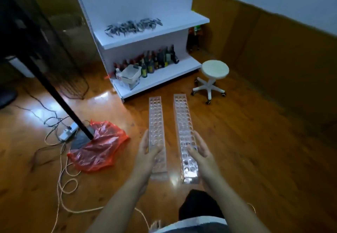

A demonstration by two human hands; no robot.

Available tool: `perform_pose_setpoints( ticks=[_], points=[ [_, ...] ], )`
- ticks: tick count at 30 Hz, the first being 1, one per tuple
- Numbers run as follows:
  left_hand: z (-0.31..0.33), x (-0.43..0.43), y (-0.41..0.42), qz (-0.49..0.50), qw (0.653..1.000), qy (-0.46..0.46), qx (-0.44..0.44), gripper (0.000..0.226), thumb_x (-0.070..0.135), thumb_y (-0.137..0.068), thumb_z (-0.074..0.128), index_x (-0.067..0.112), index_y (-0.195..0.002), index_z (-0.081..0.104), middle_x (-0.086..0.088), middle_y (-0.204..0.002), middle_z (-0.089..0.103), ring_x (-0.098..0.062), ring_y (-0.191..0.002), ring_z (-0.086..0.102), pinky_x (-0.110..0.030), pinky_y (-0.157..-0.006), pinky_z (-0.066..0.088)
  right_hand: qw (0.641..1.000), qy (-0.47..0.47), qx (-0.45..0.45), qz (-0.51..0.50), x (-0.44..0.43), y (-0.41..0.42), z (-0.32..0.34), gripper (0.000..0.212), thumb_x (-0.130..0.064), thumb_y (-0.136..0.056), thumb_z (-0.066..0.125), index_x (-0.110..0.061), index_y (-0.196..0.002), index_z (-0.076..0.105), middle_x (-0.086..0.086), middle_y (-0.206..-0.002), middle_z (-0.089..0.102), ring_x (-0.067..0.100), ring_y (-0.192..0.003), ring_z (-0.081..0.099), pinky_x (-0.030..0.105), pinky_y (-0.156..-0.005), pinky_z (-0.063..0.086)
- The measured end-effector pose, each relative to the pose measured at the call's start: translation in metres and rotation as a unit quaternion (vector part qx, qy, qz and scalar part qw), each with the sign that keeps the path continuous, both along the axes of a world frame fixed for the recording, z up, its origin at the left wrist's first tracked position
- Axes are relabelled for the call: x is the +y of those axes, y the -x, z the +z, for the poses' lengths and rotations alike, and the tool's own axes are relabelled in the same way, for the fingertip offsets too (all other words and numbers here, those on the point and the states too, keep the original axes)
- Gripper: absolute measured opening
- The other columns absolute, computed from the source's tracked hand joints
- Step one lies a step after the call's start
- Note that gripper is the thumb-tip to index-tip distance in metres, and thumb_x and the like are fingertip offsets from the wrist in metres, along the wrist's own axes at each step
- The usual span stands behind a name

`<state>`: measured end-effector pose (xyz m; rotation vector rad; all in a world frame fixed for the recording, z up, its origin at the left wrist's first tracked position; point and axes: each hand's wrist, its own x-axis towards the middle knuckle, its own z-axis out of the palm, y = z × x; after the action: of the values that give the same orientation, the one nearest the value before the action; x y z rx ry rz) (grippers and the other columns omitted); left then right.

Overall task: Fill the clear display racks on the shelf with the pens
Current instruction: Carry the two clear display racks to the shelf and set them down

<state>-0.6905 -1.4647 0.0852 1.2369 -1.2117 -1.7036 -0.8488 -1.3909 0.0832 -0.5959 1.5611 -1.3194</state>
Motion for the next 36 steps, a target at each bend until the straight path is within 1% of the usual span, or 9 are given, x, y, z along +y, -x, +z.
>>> perform_pose_setpoints(
  ticks=[5,9,13,16,20,23,29,32,36],
  points=[
    [-0.017,-0.091,0.081,-0.017,1.0,-0.023,-0.006,0.059,0.022,-0.092,0.062,0.056,-0.133,0.037,0.044,-0.103,0.051,0.007,-0.089,0.064,-0.018,-0.064,0.052,1.0,0.004,0.001,-0.029,-0.086,0.084,-0.02,0.047,-0.034,-0.093,0.061,-0.057,-0.13,0.043,-0.051,-0.091,0.054,-0.03,-0.079,0.053,0.002,-0.049,0.043],
    [-0.028,-0.175,0.166,-0.016,0.999,-0.041,-0.006,0.061,0.024,-0.091,0.065,0.049,-0.14,0.036,0.01,-0.142,0.047,-0.021,-0.116,0.06,-0.044,-0.087,0.056,1.0,0.016,0.0,-0.021,-0.175,0.172,-0.033,0.047,-0.03,-0.095,0.06,-0.059,-0.128,0.041,-0.052,-0.084,0.054,-0.028,-0.076,0.055,0.005,-0.049,0.045],
    [-0.017,-0.25,0.246,0.005,0.998,-0.069,0.011,0.058,0.02,-0.088,0.067,0.049,-0.133,0.043,0.007,-0.123,0.063,-0.021,-0.093,0.072,-0.032,-0.064,0.059,0.999,0.024,-0.033,-0.015,-0.257,0.259,-0.03,0.048,-0.025,-0.095,0.06,-0.06,-0.124,0.044,-0.042,-0.091,0.064,-0.013,-0.086,0.065,0.013,-0.059,0.053],
    [-0.002,-0.301,0.291,0.005,0.997,-0.075,0.004,0.063,0.024,-0.085,0.068,0.047,-0.137,0.041,0.004,-0.121,0.063,-0.022,-0.091,0.072,-0.033,-0.063,0.059,0.999,0.029,-0.042,0.004,-0.311,0.307,-0.022,0.047,-0.027,-0.094,0.062,-0.066,-0.117,0.048,-0.033,-0.103,0.067,0.006,-0.092,0.071,0.023,-0.067,0.057],
    [0.0,-0.36,0.338,0.005,0.997,-0.076,-0.006,0.061,0.022,-0.088,0.066,0.048,-0.136,0.04,0.009,-0.12,0.06,-0.016,-0.089,0.072,-0.028,-0.061,0.058,0.997,0.024,-0.067,0.01,-0.376,0.35,-0.025,0.049,-0.023,-0.094,0.063,-0.056,-0.127,0.047,-0.023,-0.11,0.069,0.011,-0.095,0.071,0.024,-0.069,0.057],
    [0.0,-0.408,0.364,0.006,0.997,-0.08,-0.014,0.058,0.023,-0.088,0.067,0.05,-0.133,0.043,0.012,-0.117,0.059,-0.014,-0.089,0.072,-0.029,-0.062,0.059,0.997,0.018,-0.075,0.011,-0.425,0.375,-0.029,0.051,-0.024,-0.094,0.062,-0.05,-0.135,0.045,-0.025,-0.106,0.07,0.006,-0.094,0.071,0.021,-0.064,0.057],
    [-0.017,-0.526,0.404,0.007,0.998,-0.059,-0.012,0.06,0.026,-0.087,0.068,0.046,-0.137,0.042,0.006,-0.128,0.061,-0.021,-0.106,0.067,-0.051,-0.092,0.053,0.998,0.008,-0.064,0.018,-0.546,0.42,-0.039,0.054,-0.023,-0.094,0.062,-0.042,-0.142,0.043,-0.034,-0.09,0.065,-0.02,-0.08,0.062,0.007,-0.054,0.049],
    [-0.024,-0.608,0.422,0.006,0.999,-0.047,0.001,0.061,0.024,-0.089,0.067,0.045,-0.139,0.04,0.005,-0.131,0.06,-0.018,-0.11,0.065,-0.047,-0.093,0.053,0.999,0.019,-0.037,0.025,-0.629,0.438,-0.032,0.056,-0.024,-0.095,0.061,-0.039,-0.144,0.04,-0.041,-0.086,0.064,-0.026,-0.078,0.057,0.004,-0.054,0.047],
    [-0.023,-0.715,0.444,-0.007,0.999,-0.049,0.021,0.056,0.021,-0.093,0.063,0.045,-0.137,0.04,0.017,-0.121,0.061,-0.003,-0.095,0.069,-0.02,-0.067,0.057,0.999,0.02,-0.03,0.023,-0.73,0.46,-0.016,0.058,-0.025,-0.095,0.061,-0.034,-0.147,0.037,-0.051,-0.083,0.058,-0.028,-0.078,0.055,0.002,-0.055,0.045]
  ],
)
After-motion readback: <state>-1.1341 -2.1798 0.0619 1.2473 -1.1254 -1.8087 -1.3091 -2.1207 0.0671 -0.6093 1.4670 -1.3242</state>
